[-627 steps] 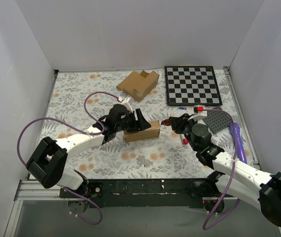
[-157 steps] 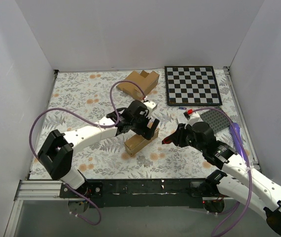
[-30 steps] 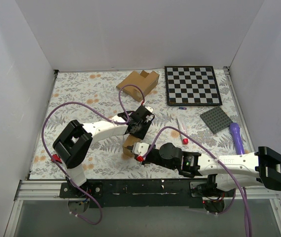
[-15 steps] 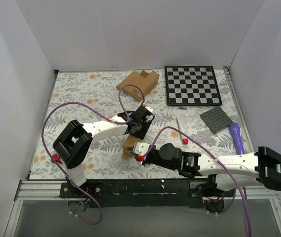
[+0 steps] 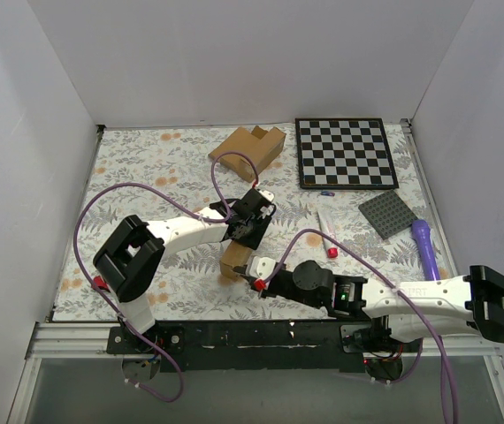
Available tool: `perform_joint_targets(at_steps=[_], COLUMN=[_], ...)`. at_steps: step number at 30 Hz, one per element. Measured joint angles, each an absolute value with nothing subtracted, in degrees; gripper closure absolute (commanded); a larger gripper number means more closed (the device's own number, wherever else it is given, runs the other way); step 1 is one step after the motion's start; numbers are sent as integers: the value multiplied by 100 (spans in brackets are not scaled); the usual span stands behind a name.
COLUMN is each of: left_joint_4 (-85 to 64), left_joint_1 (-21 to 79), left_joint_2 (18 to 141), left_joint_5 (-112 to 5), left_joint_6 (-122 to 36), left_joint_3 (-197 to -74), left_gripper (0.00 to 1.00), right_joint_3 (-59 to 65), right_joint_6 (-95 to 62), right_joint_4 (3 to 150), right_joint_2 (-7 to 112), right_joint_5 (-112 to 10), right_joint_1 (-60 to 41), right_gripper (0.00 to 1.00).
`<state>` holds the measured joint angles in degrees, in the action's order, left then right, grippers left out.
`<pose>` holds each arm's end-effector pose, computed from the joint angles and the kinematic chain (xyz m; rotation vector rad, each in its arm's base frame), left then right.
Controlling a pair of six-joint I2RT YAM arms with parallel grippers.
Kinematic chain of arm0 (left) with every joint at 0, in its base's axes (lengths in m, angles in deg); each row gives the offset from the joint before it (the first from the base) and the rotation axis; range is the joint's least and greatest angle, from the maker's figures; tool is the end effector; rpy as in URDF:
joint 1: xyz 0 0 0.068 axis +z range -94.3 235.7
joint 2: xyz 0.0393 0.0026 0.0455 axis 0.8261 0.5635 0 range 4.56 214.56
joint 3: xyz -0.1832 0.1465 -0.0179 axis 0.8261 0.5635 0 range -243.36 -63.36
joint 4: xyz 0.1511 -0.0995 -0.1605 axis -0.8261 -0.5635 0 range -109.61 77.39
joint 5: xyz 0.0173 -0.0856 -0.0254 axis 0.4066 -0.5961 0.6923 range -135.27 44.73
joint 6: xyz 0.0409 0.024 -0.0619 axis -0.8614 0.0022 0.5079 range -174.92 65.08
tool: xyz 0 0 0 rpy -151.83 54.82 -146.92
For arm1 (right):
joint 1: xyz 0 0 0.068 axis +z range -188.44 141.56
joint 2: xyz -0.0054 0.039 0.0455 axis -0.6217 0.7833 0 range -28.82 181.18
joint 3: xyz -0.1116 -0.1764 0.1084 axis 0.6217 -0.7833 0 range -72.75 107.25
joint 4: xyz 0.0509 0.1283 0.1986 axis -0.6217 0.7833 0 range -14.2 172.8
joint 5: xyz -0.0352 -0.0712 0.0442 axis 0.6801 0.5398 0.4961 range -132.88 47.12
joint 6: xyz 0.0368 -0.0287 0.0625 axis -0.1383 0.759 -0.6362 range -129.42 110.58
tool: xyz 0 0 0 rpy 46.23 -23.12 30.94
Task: Unpack the express box
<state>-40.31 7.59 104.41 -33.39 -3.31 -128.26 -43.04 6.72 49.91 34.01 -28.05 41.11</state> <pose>0.2374 -0.2443 0.1323 -0.1485 2.6578 -0.3167 0.0666 0.2673 0.2240 -1.1417 1.2994 0.6056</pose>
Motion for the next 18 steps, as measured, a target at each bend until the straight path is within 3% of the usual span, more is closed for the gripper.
perform_joint_targets(at_steps=[18], left_joint_4=[-4016], left_joint_1=[761], left_joint_2=[10441], left_joint_5=[-3380], left_joint_6=[-348], left_joint_3=[-12819], left_gripper=[100], right_joint_3=[-4558], right_joint_6=[598], right_joint_4=[5116], right_joint_2=[2984], right_joint_5=[-2633], right_joint_1=[4133], right_gripper=[99])
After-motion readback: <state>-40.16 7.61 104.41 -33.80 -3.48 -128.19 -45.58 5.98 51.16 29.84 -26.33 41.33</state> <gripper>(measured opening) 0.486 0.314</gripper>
